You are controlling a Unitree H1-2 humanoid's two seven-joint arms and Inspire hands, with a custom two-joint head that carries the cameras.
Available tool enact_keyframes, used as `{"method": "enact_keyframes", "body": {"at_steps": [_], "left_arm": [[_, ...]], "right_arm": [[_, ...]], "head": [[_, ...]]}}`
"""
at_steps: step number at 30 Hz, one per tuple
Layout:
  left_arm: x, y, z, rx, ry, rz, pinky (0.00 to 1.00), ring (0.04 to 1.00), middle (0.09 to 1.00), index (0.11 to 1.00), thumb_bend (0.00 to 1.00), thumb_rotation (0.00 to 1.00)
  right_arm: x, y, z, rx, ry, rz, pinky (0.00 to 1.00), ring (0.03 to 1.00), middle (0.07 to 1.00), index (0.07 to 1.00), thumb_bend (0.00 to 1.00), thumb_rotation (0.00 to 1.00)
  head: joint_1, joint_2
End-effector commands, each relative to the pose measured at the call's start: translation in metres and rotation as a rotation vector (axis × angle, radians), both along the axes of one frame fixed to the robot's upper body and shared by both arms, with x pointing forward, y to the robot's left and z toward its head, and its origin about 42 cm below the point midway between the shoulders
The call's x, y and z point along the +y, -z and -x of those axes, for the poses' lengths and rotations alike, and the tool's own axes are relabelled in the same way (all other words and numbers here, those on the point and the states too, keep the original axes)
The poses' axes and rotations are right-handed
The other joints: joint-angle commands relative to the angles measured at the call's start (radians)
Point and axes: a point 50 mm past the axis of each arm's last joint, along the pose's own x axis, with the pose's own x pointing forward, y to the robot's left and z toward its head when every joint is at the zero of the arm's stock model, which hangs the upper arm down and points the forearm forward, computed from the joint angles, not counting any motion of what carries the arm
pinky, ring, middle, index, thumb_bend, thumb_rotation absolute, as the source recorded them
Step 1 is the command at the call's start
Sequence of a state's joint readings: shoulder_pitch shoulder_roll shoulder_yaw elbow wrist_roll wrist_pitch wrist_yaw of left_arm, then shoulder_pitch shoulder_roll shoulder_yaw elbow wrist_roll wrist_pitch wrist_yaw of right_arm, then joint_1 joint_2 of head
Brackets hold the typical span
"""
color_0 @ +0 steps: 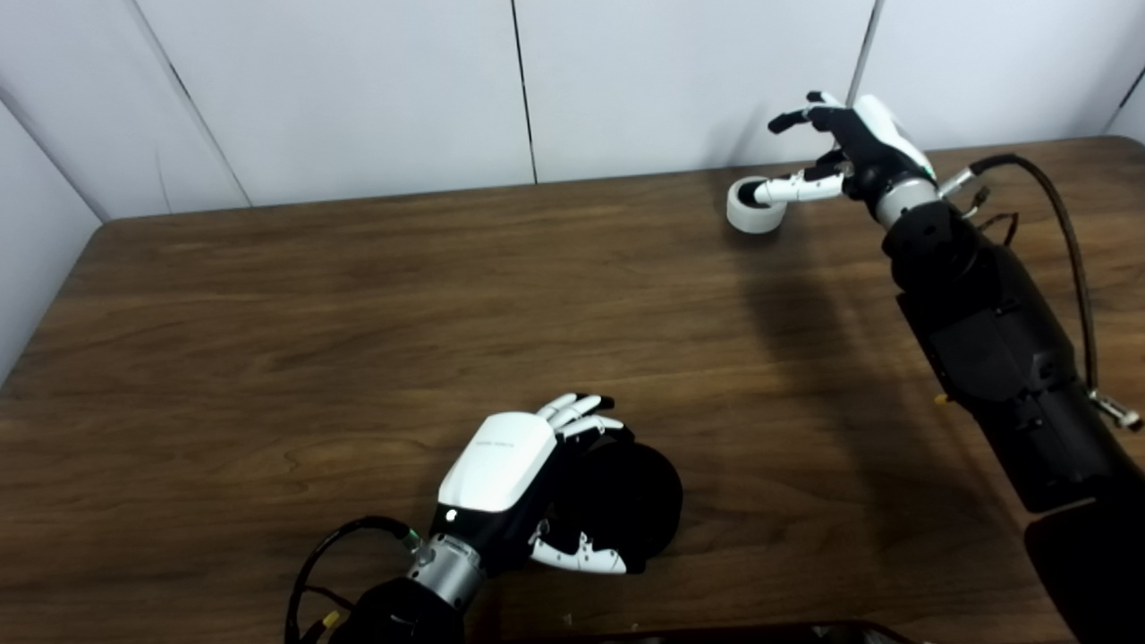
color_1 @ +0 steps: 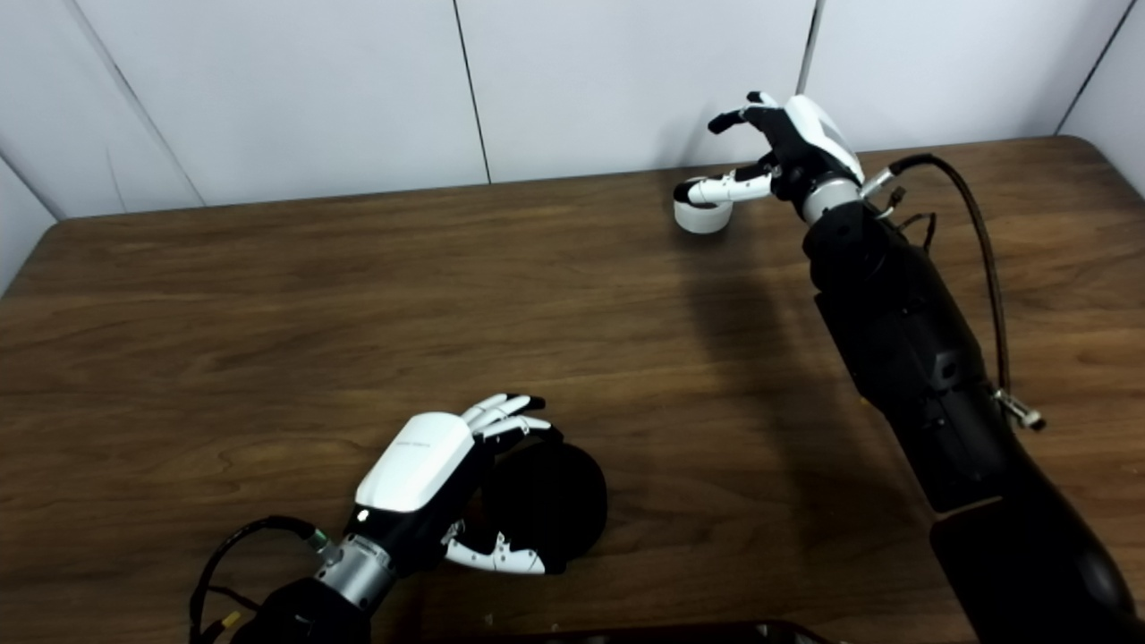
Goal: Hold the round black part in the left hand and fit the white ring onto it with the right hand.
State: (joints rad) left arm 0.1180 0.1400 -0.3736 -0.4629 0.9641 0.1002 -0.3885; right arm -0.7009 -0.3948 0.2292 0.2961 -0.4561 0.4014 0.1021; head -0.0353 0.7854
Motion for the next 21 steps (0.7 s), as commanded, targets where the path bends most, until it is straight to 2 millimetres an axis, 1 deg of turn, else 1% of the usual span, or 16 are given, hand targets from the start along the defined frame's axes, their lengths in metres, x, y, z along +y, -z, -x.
{"method": "enact_keyframes", "body": {"at_steps": [1,6,9,11,13,21], "left_arm": [[0.017,0.021,0.005,0.11,-0.044,-0.076,0.73,0.928,0.91,0.733,0.92,0.36],[0.017,0.021,0.005,0.108,-0.042,-0.068,0.73,0.93,0.912,0.729,0.92,0.35],[0.017,0.021,0.005,0.114,-0.038,-0.068,0.73,0.932,0.914,0.731,0.91,0.36],[0.017,0.02,0.005,0.116,-0.035,-0.063,0.74,0.931,0.914,0.731,0.91,0.36],[0.017,0.02,0.005,0.118,-0.037,-0.06,0.74,0.936,0.915,0.731,0.91,0.35],[0.015,0.019,0.006,0.117,-0.034,-0.056,0.73,0.936,0.914,0.731,0.91,0.34]], "right_arm": [[0.004,-0.044,-0.012,-0.123,-0.042,0.044,0.72,0.926,0.963,0.753,0.88,0.32],[0.002,-0.043,-0.021,-0.094,-0.035,0.077,0.74,0.933,0.953,0.753,0.88,0.32],[0.0,-0.039,-0.028,-0.065,-0.029,0.101,0.78,0.951,0.953,0.758,0.88,0.32],[0.0,-0.038,-0.033,-0.049,-0.026,0.126,0.83,0.971,0.958,0.763,0.87,0.31],[-0.002,-0.037,-0.038,-0.035,-0.028,0.158,0.85,0.981,0.962,0.765,0.87,0.31],[-0.002,-0.04,-0.051,0.007,-0.04,0.248,0.85,0.983,0.959,0.768,0.86,0.3]], "head": [[-0.003,0.002],[-0.003,0.001],[-0.003,0.001],[-0.006,0.001],[-0.006,0.001],[-0.008,-0.003]]}}
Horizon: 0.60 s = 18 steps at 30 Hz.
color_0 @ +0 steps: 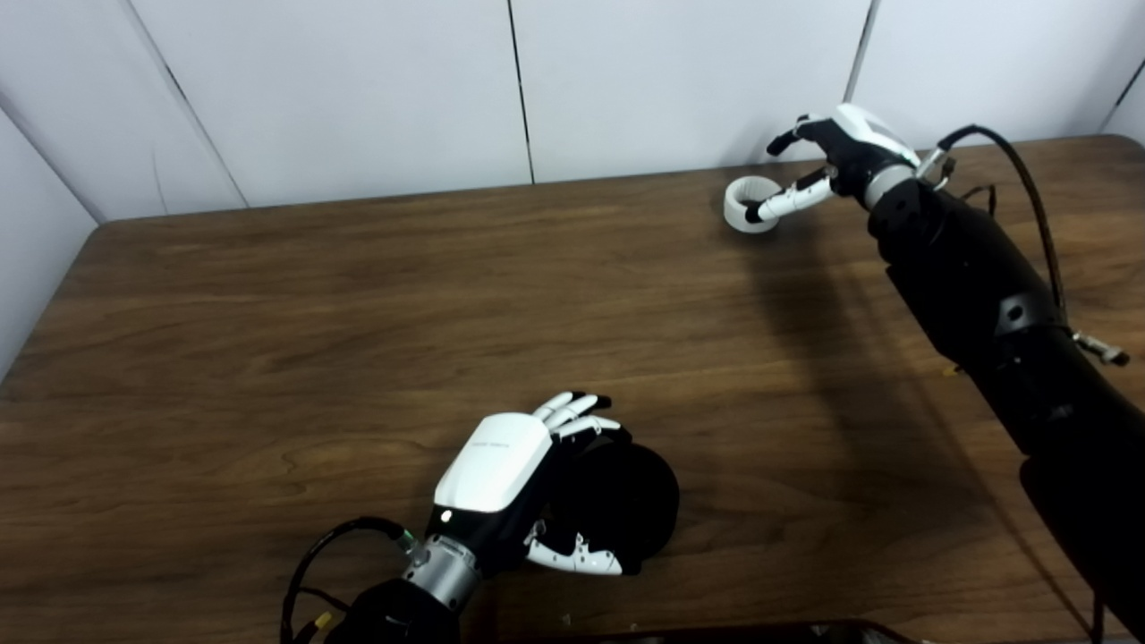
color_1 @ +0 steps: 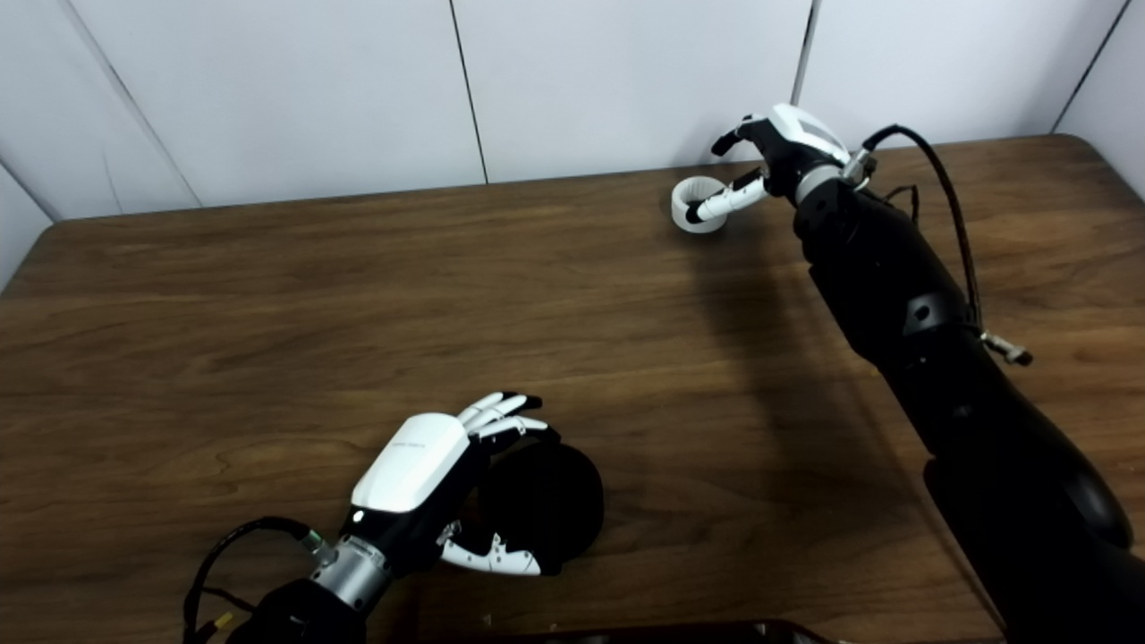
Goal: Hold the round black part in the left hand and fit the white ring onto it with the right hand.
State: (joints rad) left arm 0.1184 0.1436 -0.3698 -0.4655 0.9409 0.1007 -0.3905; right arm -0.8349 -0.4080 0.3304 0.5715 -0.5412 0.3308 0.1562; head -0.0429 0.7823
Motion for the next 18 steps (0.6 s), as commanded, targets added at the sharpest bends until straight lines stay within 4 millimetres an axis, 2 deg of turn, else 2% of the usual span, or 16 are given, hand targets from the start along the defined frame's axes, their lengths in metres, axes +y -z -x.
{"method": "enact_keyframes", "body": {"at_steps": [1,9,18], "left_arm": [[0.013,0.019,0.006,0.113,-0.038,-0.068,0.74,0.94,0.916,0.732,0.91,0.34],[0.012,0.02,0.006,0.117,-0.038,-0.055,0.75,0.943,0.92,0.733,0.9,0.34],[0.012,0.021,0.006,0.115,-0.038,-0.06,0.74,0.937,0.916,0.737,0.91,0.33]], "right_arm": [[0.0,-0.047,-0.014,-0.104,-0.041,0.07,0.87,0.987,0.959,0.773,0.86,0.32],[0.001,-0.048,-0.021,-0.066,-0.058,0.156,0.99,1.0,0.974,0.785,0.86,0.36],[0.005,-0.044,-0.026,-0.04,-0.084,0.247,1.0,1.0,0.992,0.782,0.88,0.38]], "head": [[0.001,-0.002],[0.001,-0.006],[-0.001,-0.01]]}}
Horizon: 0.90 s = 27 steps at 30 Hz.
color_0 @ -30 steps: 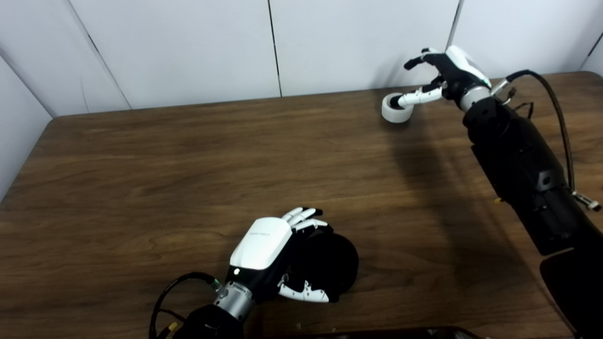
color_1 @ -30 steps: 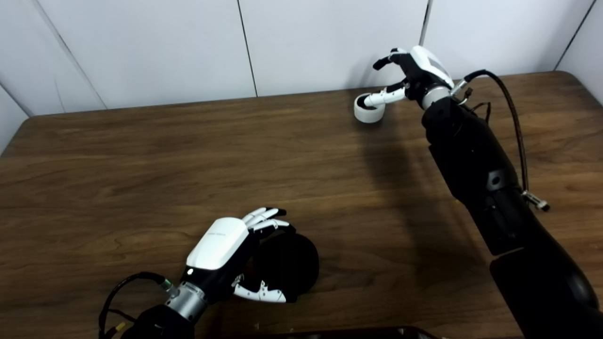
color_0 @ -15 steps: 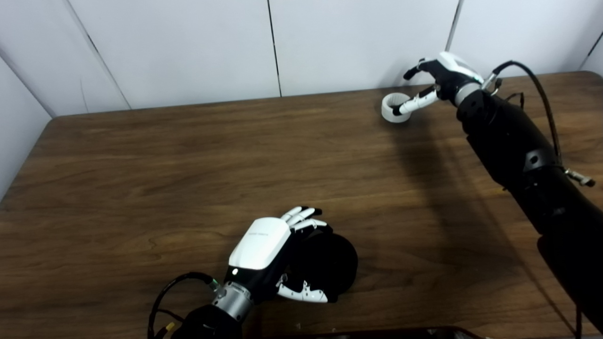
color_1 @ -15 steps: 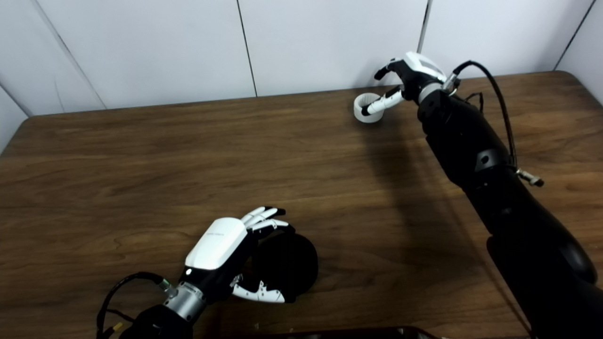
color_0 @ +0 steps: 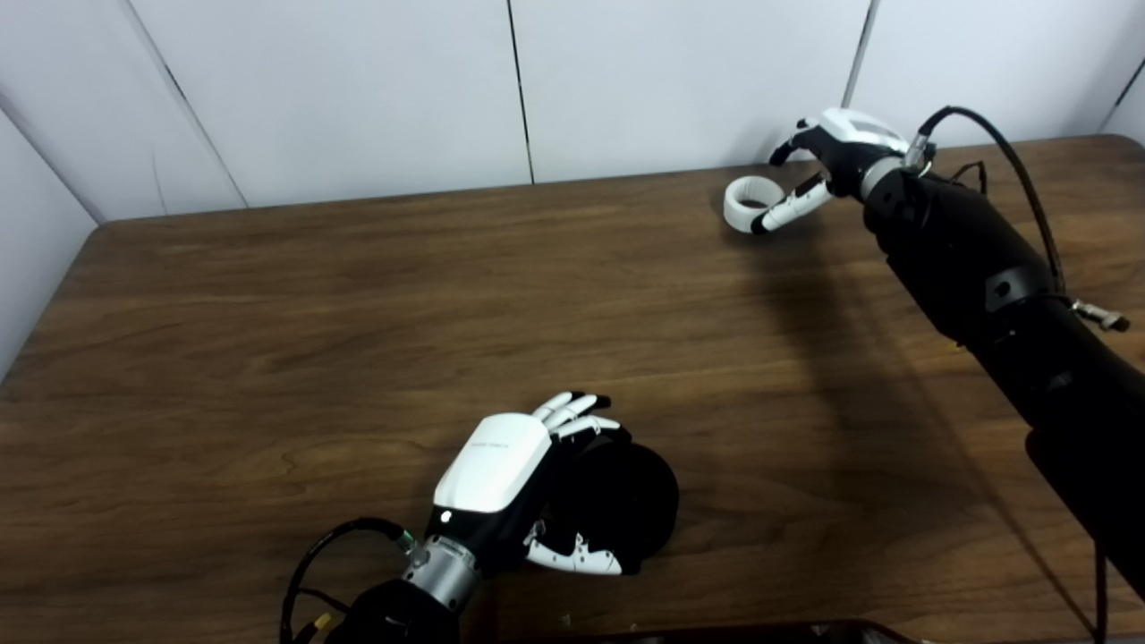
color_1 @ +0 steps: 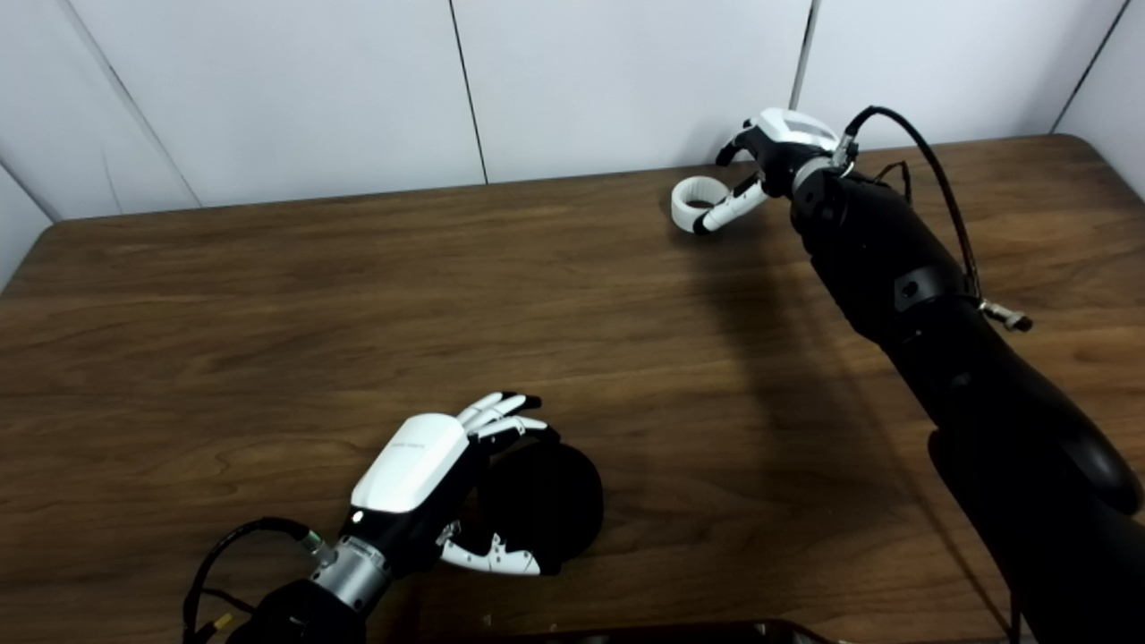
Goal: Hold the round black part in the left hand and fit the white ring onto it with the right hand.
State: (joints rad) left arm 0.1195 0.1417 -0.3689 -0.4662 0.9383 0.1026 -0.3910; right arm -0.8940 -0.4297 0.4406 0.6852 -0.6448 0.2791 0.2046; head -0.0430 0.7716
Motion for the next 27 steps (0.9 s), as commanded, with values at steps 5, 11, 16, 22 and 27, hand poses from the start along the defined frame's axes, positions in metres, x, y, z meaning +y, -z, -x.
{"method": "enact_keyframes", "body": {"at_steps": [5,11,16,22,27], "left_arm": [[0.012,0.022,0.006,0.108,-0.032,-0.059,0.74,0.935,0.916,0.735,0.91,0.32],[0.01,0.023,0.006,0.106,-0.034,-0.064,0.72,0.93,0.91,0.732,0.91,0.34],[0.01,0.024,0.006,0.11,-0.038,-0.063,0.73,0.932,0.909,0.73,0.92,0.32],[0.009,0.025,0.007,0.116,-0.036,-0.05,0.72,0.933,0.913,0.731,0.92,0.31],[0.008,0.025,0.007,0.11,-0.034,-0.052,0.73,0.934,0.913,0.729,0.91,0.33]], "right_arm": [[0.008,-0.044,-0.018,-0.078,-0.062,0.086,1.0,1.0,0.993,0.784,0.89,0.4],[0.013,-0.038,-0.02,-0.05,-0.062,0.095,1.0,1.0,0.996,0.784,0.89,0.38],[0.016,-0.034,-0.021,-0.052,-0.064,0.086,1.0,1.0,0.993,0.785,0.89,0.38],[0.024,-0.034,-0.023,-0.063,-0.076,0.073,1.0,1.0,0.991,0.791,0.88,0.39],[0.028,-0.034,-0.025,-0.075,-0.082,0.064,1.0,1.0,0.988,0.788,0.88,0.39]], "head": [[-0.003,0.001],[-0.002,0.0],[-0.002,0.0],[-0.005,-0.004],[-0.005,-0.004]]}}
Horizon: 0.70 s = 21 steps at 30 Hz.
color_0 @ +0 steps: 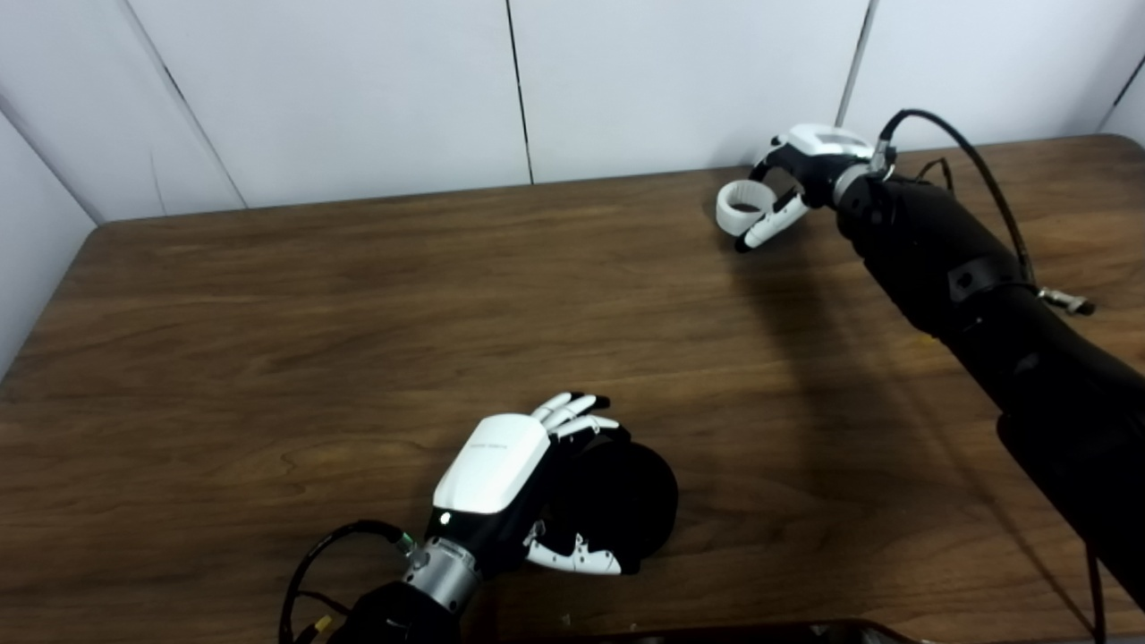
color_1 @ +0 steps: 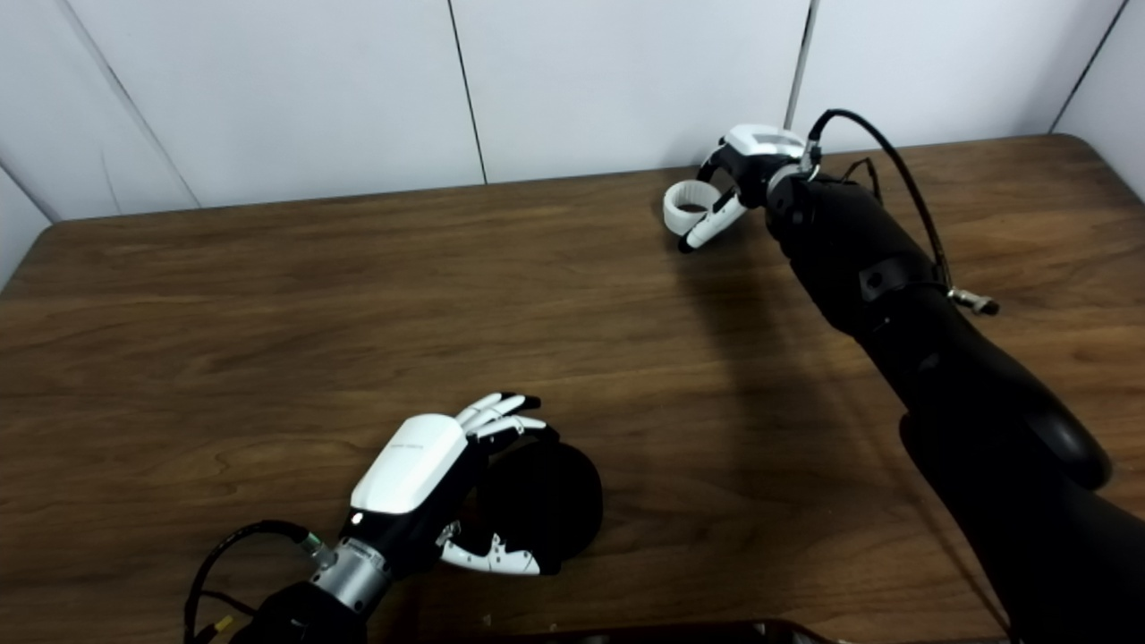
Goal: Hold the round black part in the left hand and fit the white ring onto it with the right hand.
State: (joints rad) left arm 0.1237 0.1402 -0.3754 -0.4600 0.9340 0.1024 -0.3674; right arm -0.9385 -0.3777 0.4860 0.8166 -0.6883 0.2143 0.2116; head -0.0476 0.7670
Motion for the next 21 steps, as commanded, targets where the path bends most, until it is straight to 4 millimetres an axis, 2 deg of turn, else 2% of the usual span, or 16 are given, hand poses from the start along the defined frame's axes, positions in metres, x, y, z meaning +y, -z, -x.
{"method": "enact_keyframes", "body": {"at_steps": [1,13,21], "left_arm": [[0.0096,0.0242,0.0063,0.115,-0.026,-0.063,0.73,0.934,0.913,0.729,0.91,0.33],[0.0089,0.0241,0.007,0.124,-0.024,-0.056,0.75,0.943,0.916,0.735,0.91,0.33],[0.0085,0.0243,0.0048,0.119,-0.017,-0.054,0.75,0.945,0.917,0.732,0.91,0.33]], "right_arm": [[0.009,-0.049,-0.0154,-0.138,-0.033,-0.008,1.0,1.0,0.987,0.787,0.89,0.39],[0.0172,-0.0449,-0.0194,-0.174,-0.04,-0.033,1.0,1.0,0.973,0.775,0.87,0.4],[0.0177,-0.0436,-0.0186,-0.199,-0.046,-0.043,1.0,1.0,0.959,0.759,0.84,0.36]], "head": [[0.001,-0.003],[0.002,-0.006],[0.002,-0.006]]}}
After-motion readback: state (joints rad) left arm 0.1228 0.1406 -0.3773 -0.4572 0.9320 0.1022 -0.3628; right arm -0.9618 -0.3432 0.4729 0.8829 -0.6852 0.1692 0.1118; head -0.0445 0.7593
